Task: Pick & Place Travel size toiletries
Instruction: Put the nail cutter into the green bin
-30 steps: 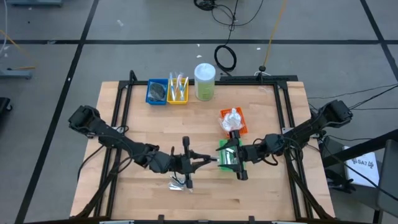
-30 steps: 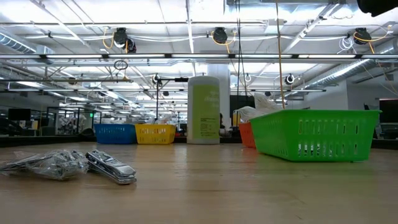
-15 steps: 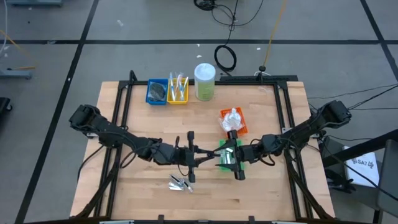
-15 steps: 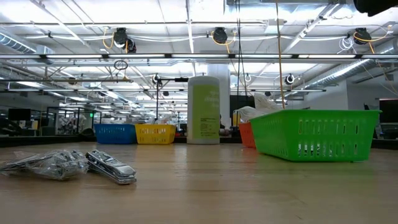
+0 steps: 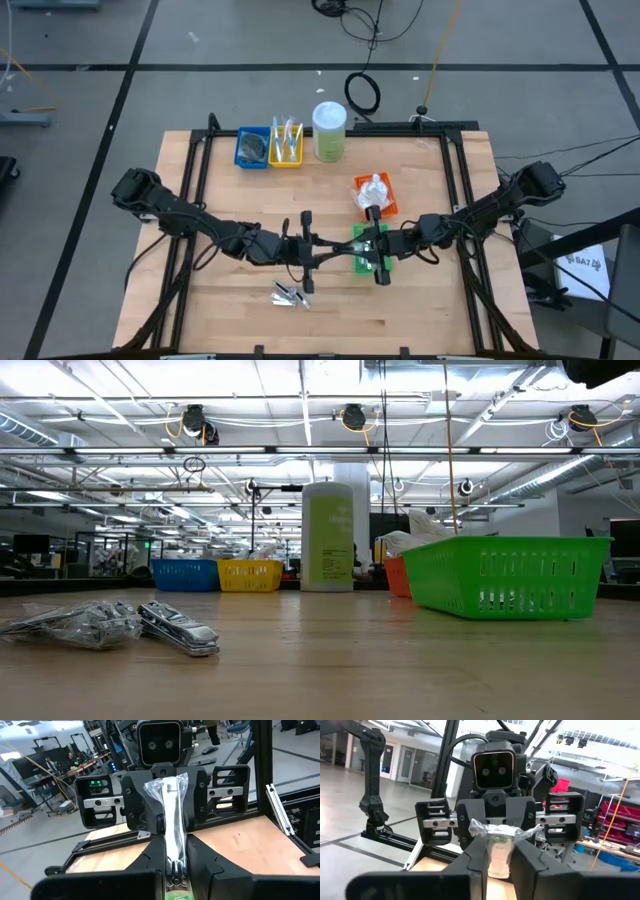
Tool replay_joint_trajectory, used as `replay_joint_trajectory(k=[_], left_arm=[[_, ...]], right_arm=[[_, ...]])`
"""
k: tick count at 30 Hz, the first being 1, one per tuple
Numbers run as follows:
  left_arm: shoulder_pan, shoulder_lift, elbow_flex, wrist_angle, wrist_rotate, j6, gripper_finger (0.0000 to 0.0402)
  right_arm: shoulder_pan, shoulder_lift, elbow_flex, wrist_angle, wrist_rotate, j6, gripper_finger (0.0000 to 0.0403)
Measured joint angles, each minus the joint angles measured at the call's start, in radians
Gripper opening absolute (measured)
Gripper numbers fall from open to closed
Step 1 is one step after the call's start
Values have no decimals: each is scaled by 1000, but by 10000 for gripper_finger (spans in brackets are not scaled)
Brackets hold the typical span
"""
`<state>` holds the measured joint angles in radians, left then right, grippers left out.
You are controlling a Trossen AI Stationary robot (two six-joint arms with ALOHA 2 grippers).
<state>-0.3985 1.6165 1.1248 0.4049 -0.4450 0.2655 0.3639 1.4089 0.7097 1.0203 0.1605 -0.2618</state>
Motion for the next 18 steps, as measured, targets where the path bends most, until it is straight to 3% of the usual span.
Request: replay_joint_trajectory(k=[5, 8, 13, 18], left_arm=[[0, 0, 0, -7, 8, -67, 94], [-9, 0, 0, -28, -64, -84, 143], [-77, -10, 2, -97, -265, 28, 229], [-165, -15, 3, -228, -567, 45, 285]], right_arm=[[0, 0, 0, -6, -4, 34, 40], [-1, -1, 0, -28, 17, 36, 40], [3, -54, 0, -193, 58, 53, 40], [46, -147, 0, -475, 72, 178, 40]])
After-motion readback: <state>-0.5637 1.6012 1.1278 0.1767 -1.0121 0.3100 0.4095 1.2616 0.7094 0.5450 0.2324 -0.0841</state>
